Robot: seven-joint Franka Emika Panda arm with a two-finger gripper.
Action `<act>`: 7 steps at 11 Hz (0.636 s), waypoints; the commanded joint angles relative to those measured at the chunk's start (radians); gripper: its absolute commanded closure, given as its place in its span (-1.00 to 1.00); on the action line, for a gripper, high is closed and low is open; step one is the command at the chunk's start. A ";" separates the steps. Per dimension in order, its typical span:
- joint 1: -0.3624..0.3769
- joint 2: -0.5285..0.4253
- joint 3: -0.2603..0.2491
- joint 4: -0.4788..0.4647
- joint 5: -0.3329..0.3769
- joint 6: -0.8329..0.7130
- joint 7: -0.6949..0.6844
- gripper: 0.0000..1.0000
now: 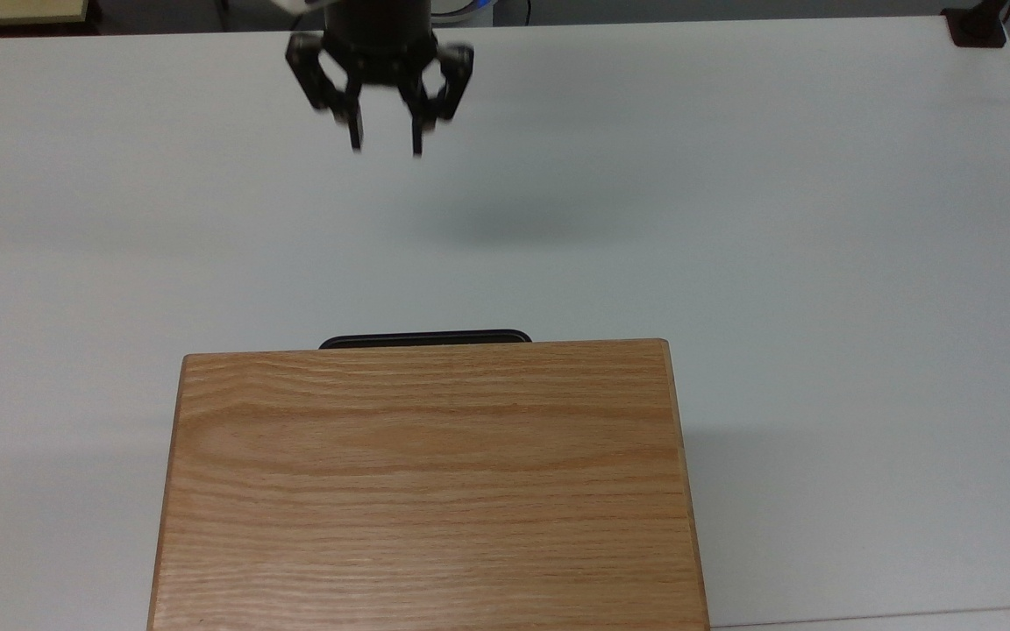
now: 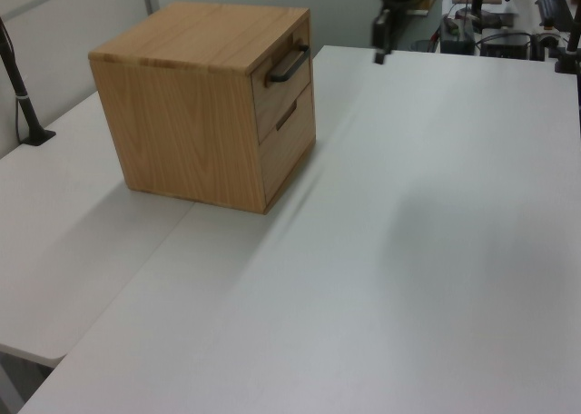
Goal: Close the drawer by sliding it
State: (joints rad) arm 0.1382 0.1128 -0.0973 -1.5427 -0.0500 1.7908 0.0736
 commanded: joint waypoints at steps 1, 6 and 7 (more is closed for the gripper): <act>-0.015 -0.099 -0.007 -0.123 0.022 -0.097 -0.028 -1.00; -0.017 -0.096 -0.025 -0.117 0.021 -0.127 -0.026 -1.00; -0.020 -0.096 -0.027 -0.117 0.021 -0.128 -0.026 -1.00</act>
